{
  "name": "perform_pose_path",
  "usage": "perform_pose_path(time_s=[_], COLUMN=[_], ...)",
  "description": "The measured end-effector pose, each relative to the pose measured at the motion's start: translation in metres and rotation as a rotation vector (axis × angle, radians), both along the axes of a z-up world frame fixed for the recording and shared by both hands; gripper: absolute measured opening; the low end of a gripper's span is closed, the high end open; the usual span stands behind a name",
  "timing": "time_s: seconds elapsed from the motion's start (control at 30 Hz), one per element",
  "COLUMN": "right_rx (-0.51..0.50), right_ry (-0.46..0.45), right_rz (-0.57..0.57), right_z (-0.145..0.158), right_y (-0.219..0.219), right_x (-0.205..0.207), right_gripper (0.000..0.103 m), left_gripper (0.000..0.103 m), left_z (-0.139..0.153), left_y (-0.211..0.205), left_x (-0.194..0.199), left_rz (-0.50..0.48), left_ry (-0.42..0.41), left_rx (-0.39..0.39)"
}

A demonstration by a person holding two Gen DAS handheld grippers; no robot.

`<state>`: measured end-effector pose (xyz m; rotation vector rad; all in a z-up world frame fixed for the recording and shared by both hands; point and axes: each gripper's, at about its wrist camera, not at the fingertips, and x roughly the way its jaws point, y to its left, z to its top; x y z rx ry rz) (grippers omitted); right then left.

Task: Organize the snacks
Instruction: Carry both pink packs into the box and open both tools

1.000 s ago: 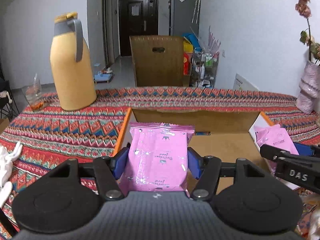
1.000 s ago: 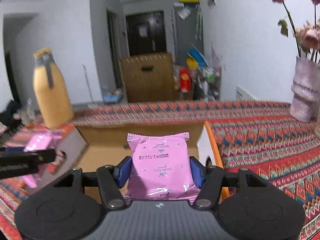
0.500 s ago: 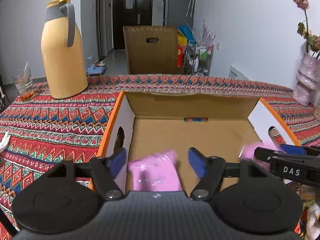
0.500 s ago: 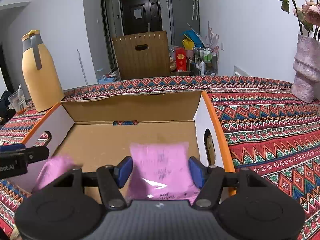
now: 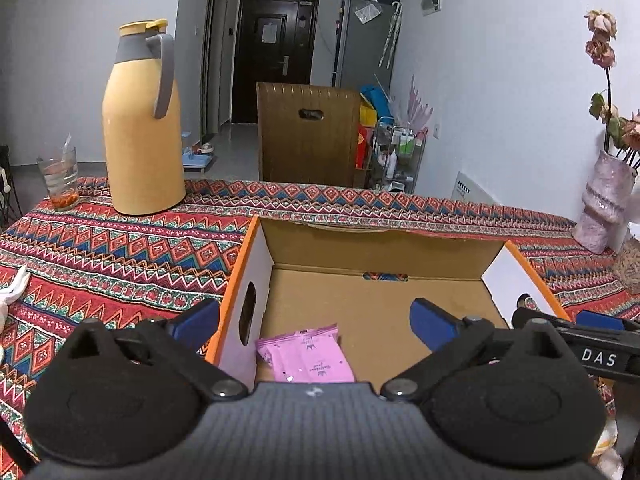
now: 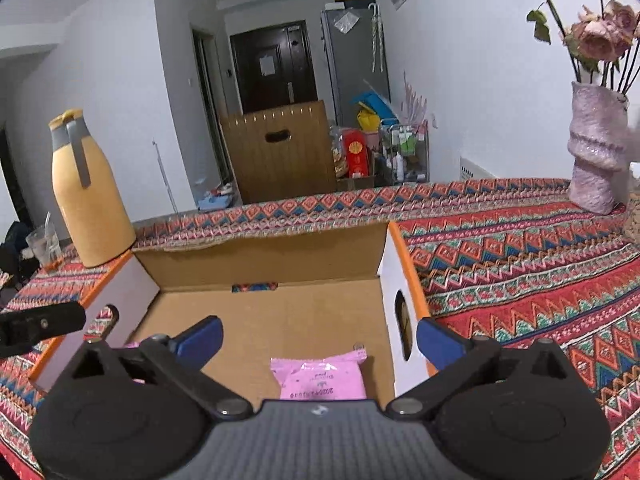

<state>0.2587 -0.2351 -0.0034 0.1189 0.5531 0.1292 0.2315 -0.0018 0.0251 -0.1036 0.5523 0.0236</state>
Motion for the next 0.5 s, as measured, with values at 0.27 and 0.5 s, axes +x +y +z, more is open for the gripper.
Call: perform_pose_path(time_s=[0.27,0.5], right_rx=[-0.006,-0.043], right_ry=[-0.110,-0.155], right_rz=[0.005,0.028], right_z=[0.028,0.035], right_y=[-0.005,-0.008], right_x=[-0.034,-0.072], right_gripper=[0.103,0.103], left_gripper=[0.103,0.103], left_z=[0.022,0.026], left_y=[0.006,0.012], left_x=[-0.024,-0.048], left_rz=[0.000,-0.006], left_ry=[-0.036,-0.045], left_rx=[-0.009,0.019])
